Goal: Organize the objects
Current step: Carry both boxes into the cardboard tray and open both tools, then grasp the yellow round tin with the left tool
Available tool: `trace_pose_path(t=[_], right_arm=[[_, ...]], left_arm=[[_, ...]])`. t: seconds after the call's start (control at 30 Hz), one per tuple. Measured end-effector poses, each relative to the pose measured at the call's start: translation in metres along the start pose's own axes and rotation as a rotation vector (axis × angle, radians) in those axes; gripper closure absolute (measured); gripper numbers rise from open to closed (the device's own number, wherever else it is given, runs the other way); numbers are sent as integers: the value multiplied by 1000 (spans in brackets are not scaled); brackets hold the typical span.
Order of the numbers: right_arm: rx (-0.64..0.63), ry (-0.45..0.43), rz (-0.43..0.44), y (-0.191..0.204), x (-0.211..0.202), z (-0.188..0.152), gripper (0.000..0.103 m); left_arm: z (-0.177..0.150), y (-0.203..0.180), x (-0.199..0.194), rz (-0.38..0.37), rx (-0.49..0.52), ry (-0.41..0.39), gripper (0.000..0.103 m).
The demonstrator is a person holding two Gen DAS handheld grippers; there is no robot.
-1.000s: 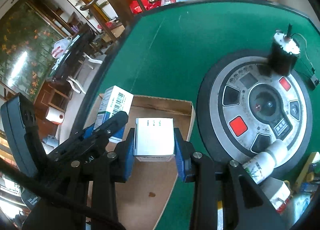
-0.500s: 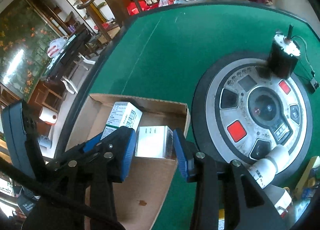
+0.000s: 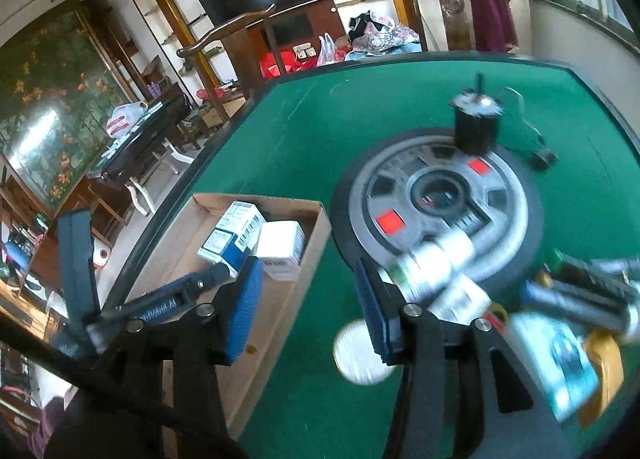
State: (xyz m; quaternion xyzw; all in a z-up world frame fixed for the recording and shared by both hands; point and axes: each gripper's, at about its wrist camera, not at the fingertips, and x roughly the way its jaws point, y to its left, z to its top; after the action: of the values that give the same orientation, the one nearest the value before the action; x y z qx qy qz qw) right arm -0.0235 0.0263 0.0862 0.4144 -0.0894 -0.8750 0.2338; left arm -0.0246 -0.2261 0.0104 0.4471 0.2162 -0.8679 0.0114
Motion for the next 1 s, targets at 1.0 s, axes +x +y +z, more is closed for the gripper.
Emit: trace_pose_path(t=[1.0], right_arm=[[167,-269,-204,-158,-97,-17,39]], left_arm=[[-89,-180,3,165,596,-63,37]])
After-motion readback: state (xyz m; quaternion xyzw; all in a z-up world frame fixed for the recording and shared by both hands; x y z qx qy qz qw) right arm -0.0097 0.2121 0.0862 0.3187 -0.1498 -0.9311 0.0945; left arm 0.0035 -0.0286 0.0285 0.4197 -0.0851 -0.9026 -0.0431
